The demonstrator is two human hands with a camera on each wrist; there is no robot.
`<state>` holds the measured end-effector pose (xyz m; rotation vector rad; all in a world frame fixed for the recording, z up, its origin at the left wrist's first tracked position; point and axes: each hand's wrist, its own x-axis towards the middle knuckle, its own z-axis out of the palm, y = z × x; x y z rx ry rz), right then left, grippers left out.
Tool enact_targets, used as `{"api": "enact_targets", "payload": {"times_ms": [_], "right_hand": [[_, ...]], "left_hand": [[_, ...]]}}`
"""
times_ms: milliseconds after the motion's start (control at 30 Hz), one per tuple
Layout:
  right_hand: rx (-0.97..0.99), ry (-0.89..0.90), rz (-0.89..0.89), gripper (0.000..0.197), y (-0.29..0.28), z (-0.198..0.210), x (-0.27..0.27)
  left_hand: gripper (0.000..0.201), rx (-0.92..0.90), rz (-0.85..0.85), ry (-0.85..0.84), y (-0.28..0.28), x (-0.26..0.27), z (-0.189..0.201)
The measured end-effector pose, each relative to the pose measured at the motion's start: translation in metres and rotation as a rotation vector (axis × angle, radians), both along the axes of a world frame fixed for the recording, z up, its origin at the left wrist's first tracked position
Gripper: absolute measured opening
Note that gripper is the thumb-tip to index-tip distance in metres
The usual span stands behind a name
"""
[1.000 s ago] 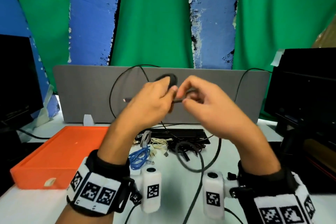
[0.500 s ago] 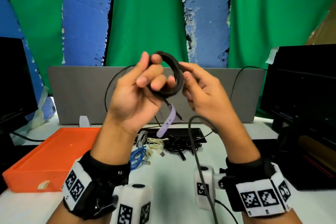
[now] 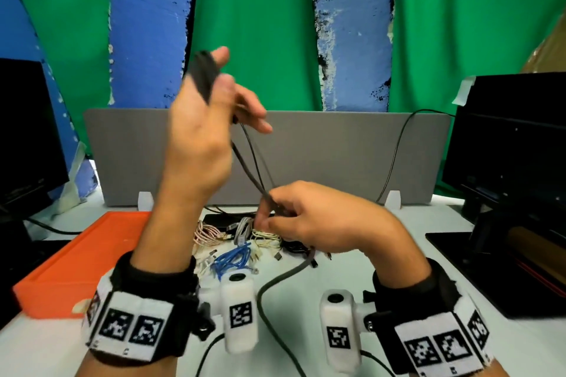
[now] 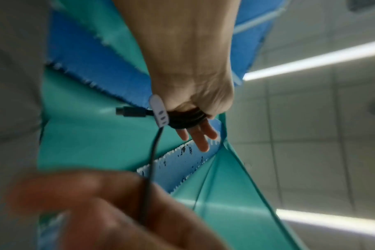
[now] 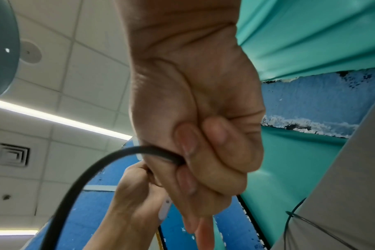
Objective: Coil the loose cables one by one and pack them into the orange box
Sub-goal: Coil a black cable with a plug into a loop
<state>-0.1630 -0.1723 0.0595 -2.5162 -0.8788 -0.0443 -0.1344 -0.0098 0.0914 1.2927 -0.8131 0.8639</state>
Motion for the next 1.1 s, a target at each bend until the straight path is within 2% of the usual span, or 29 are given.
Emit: {"api": "enact_targets", "payload": {"times_ms": [67,133,167,233,333,367,433,500,600,700,767,800,867,933,1000,1067,1100], "right_hand": [[0.041,-0.025,-0.003,0.012,-0.006,0.005,-0.002],[0.087,-0.088,-0.028,0.013,-0.018,0.01,-0.003],[0.11,-0.111,-0.048,0.014,-0.025,0.013,-0.003],[0.166,-0.09,-0.064,0.015,-0.043,0.017,-0.004],[0.184,-0.052,-0.086,0.011,-0.071,0.02,-0.001],[0.186,-0.068,-0.109,0.009,-0.079,0.02,0.001],[0.215,-0.163,-0.162,0.008,-0.09,0.02,0.007],[0.291,-0.367,-0.217,0.006,-0.091,0.018,0.015],[0.447,-0.629,-0.26,0.006,-0.085,0.015,0.028],[0.35,-0.677,-0.379,0.019,-0.079,0.009,0.038],[0.229,-0.621,-0.458,0.035,-0.068,0.009,0.036],[0.259,-0.576,-0.408,0.041,-0.06,0.009,0.032],[0.459,-0.423,-0.22,0.048,-0.04,0.012,0.019],[0.62,-0.274,-0.106,0.051,-0.02,0.013,0.008],[0.718,-0.281,-0.078,0.047,-0.006,0.009,0.004],[0.82,-0.363,-0.062,0.042,0.002,0.007,-0.001],[0.858,-0.402,-0.05,0.038,0.005,0.007,-0.002]], "left_hand": [[0.033,0.362,0.326,-0.009,-0.008,-0.003,-0.003],[0.022,0.738,0.668,0.035,-0.012,-0.002,-0.009],[0.019,0.854,0.754,0.087,-0.013,0.0,-0.012],[0.02,0.963,0.759,0.193,-0.016,0.002,-0.015],[0.032,1.028,0.624,0.249,-0.017,0.006,-0.017],[0.038,1.018,0.504,0.282,-0.015,0.006,-0.016],[0.048,0.963,0.158,0.382,-0.013,0.0,-0.015],[0.045,0.895,-0.15,0.442,-0.012,-0.005,-0.015],[0.036,0.625,-0.426,0.433,-0.01,-0.006,-0.016],[0.034,0.265,-0.666,0.507,-0.009,-0.004,-0.01],[0.036,0.148,-0.666,0.554,-0.01,-0.005,-0.005],[0.036,0.146,-0.597,0.559,-0.012,-0.005,-0.004],[0.038,0.176,-0.458,0.556,-0.018,-0.006,-0.004],[0.038,0.182,-0.457,0.558,-0.022,-0.008,-0.004],[0.038,0.169,-0.639,0.565,-0.023,-0.013,-0.003],[0.038,0.151,-0.883,0.574,-0.023,-0.016,-0.003],[0.039,0.146,-0.955,0.574,-0.023,-0.018,-0.002]]}}
